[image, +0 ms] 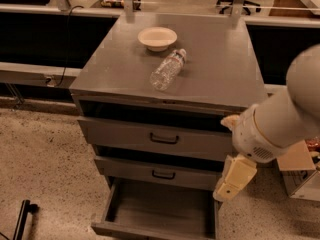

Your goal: Close bottom drawer

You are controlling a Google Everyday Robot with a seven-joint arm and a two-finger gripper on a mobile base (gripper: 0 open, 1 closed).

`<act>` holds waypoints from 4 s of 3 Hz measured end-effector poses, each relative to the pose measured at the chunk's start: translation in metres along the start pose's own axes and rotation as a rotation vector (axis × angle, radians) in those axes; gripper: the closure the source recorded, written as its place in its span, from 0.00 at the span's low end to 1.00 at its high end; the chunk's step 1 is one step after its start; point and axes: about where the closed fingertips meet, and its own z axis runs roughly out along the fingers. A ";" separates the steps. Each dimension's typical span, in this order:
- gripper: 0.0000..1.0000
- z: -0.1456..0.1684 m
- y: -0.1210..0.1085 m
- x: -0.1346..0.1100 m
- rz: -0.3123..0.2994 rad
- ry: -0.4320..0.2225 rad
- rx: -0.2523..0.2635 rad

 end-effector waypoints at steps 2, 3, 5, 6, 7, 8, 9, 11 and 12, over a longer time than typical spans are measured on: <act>0.00 0.122 0.039 0.094 0.029 -0.079 -0.089; 0.00 0.128 0.042 0.084 0.005 -0.074 -0.096; 0.00 0.232 0.085 0.056 -0.057 -0.358 -0.118; 0.00 0.252 0.079 0.058 -0.074 -0.427 -0.052; 0.00 0.272 0.079 0.051 -0.090 -0.456 -0.139; 0.00 0.326 0.081 0.051 -0.139 -0.522 -0.172; 0.00 0.363 0.048 0.061 -0.174 -0.607 -0.017; 0.00 0.425 0.057 0.085 -0.088 -0.761 -0.010; 0.00 0.426 0.061 0.101 -0.119 -0.692 -0.017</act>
Offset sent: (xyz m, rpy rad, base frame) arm -0.0178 -0.0144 -0.0917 0.0720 0.0642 -0.0057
